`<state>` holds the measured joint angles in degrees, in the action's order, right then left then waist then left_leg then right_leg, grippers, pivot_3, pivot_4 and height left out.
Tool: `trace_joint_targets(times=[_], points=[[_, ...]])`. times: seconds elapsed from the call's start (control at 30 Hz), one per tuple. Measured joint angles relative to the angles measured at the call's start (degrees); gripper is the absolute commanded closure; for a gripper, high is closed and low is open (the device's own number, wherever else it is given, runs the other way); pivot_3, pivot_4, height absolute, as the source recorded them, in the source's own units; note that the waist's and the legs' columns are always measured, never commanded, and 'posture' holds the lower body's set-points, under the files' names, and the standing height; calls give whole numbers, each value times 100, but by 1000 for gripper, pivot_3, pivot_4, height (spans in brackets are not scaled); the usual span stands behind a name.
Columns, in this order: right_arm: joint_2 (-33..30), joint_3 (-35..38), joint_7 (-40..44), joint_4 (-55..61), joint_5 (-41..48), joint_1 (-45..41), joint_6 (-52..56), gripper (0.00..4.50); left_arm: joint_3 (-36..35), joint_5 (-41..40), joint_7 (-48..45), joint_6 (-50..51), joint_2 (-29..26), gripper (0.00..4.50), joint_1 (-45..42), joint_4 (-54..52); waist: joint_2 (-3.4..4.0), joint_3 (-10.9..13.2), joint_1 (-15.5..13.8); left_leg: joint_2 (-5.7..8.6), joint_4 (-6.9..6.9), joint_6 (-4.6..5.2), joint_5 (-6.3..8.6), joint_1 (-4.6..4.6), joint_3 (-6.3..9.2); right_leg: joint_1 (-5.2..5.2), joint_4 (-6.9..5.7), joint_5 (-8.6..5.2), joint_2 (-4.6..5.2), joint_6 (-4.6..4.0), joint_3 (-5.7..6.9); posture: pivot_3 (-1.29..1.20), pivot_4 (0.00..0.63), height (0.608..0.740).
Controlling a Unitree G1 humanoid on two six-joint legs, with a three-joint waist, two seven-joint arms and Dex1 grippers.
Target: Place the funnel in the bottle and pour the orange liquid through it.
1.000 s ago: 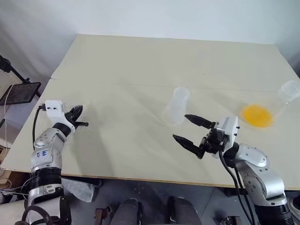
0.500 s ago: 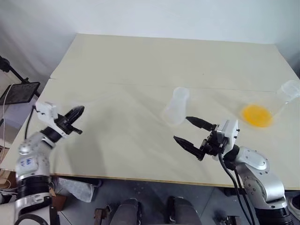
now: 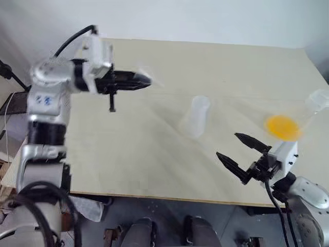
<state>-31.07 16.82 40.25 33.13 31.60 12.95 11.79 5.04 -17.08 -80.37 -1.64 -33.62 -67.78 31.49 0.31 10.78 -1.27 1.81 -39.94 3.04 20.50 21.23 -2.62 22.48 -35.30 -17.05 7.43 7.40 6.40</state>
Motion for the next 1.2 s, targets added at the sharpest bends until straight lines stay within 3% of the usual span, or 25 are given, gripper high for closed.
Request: trace_joint_targets(times=[0.17,0.4,1.1,1.2], points=[[65,50,-213,239,-13,275,-12,0,518,672,-484,-834,557,4466,-1101,1592,-4,3,-15,-5,-1,3,-2,7,-12,6,10,0,-2,0,-3,0,150,740],[262,103,-481,515,-77,545,-59,0,744,1529,19,-1720,1226,4466,-1847,2953,-10,7,-51,1,-2,14,-4,15,-8,3,24,6,6,11,-2,0,150,740],[507,-74,-754,705,-344,662,-181,0,1017,2728,769,-2670,2047,4466,-2343,3900,-14,9,-40,5,-3,21,-4,21,-6,7,25,7,9,13,0,0,150,740],[578,-78,-805,707,-362,665,-192,0,987,2722,667,-2523,2175,3755,-2352,3901,-14,9,-46,6,-4,23,-5,21,-6,5,27,7,10,13,0,0,150,740]])
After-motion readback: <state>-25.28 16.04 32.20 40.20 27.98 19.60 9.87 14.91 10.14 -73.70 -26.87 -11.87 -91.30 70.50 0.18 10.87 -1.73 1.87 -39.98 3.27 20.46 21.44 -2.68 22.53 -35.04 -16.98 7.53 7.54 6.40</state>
